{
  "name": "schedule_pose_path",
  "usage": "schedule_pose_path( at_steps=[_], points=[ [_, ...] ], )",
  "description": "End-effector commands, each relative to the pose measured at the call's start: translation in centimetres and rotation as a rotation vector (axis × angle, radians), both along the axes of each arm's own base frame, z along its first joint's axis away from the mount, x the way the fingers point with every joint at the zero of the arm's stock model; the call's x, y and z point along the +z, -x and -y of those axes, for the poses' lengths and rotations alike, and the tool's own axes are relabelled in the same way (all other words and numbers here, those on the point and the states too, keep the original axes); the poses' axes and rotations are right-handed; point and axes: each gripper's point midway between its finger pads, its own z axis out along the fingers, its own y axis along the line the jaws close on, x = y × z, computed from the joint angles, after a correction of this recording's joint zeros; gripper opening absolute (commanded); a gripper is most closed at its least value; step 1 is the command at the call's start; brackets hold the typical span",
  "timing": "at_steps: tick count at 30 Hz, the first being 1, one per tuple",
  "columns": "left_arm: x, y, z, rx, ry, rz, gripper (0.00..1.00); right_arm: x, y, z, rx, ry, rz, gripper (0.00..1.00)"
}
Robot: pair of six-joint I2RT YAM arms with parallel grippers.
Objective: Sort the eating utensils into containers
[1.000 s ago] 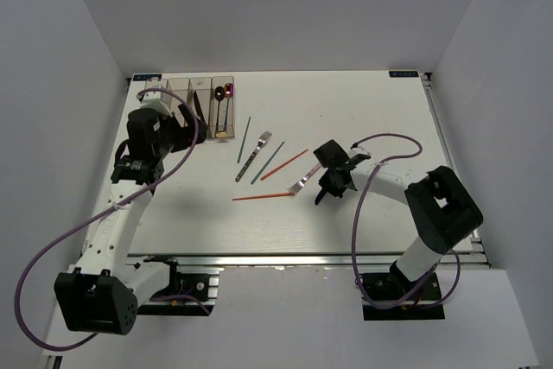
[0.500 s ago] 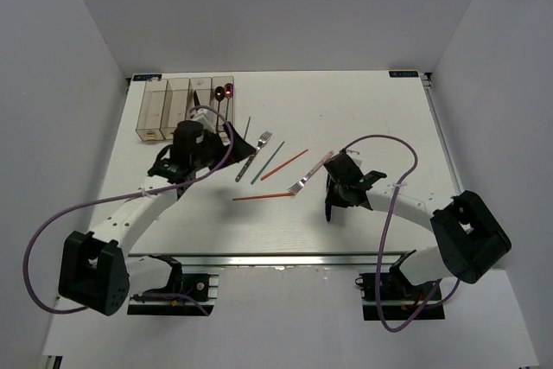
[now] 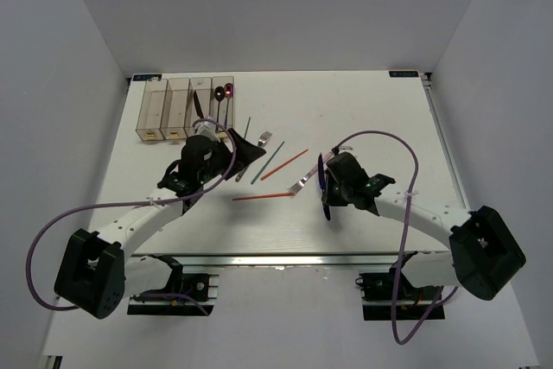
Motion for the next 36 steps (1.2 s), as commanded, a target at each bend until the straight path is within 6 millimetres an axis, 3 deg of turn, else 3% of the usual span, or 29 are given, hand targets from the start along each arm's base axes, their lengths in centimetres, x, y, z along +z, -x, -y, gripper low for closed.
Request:
schedule_pose_path(
  at_steps=[1,9,13,19,21,23,24,25,29,30,31,32,35,36],
  points=[
    [2.8,0.2,2.1,-0.025,0.162,0.055,0.98,3.3,-0.2,-2.8,0.102,-0.113,0.094,0.0],
    [2.8,0.7,5.6,-0.102,0.251,0.054,0.92,8.1,1.0,-7.4,0.246,-0.21,0.138,0.0],
    [1.7,1.1,7.3,-0.157,0.261,0.029,0.86,10.0,1.4,-9.2,0.29,-0.255,0.16,0.0],
    [0.8,1.7,7.8,-0.18,0.262,0.02,0.81,12.4,2.1,-11.2,0.338,-0.343,0.182,0.0],
    [0.9,1.8,7.9,-0.183,0.272,0.024,0.73,12.7,2.7,-11.8,0.371,-0.362,0.166,0.0],
    [1.4,1.7,8.1,-0.194,0.288,0.039,0.59,12.7,3.1,-12.3,0.387,-0.364,0.16,0.0],
    [1.4,1.6,8.2,-0.197,0.287,0.038,0.37,12.9,3.1,-12.5,0.389,-0.371,0.166,0.0],
    [1.2,1.6,8.2,-0.198,0.279,0.031,0.3,13.0,3.2,-12.6,0.393,-0.373,0.167,0.0],
    [-0.1,1.4,8.3,-0.196,0.258,0.002,0.27,13.5,3.6,-13.3,0.411,-0.382,0.171,0.0],
    [-0.3,1.5,8.5,-0.205,0.261,0.001,0.21,13.4,3.5,-13.3,0.406,-0.376,0.171,0.0],
    [-0.6,1.5,8.5,-0.205,0.257,-0.007,0.06,13.3,3.5,-13.3,0.401,-0.374,0.168,0.0],
    [-0.7,1.5,8.5,-0.206,0.256,-0.01,0.0,13.3,3.4,-13.3,0.402,-0.374,0.17,0.0],
    [-0.8,1.3,8.5,-0.207,0.229,-0.006,0.0,13.3,3.3,-13.3,0.391,-0.373,0.169,0.0],
    [-2.1,1.3,8.0,-0.203,0.158,-0.016,0.0,13.1,2.5,-12.8,0.342,-0.346,0.192,0.07]
  ],
)
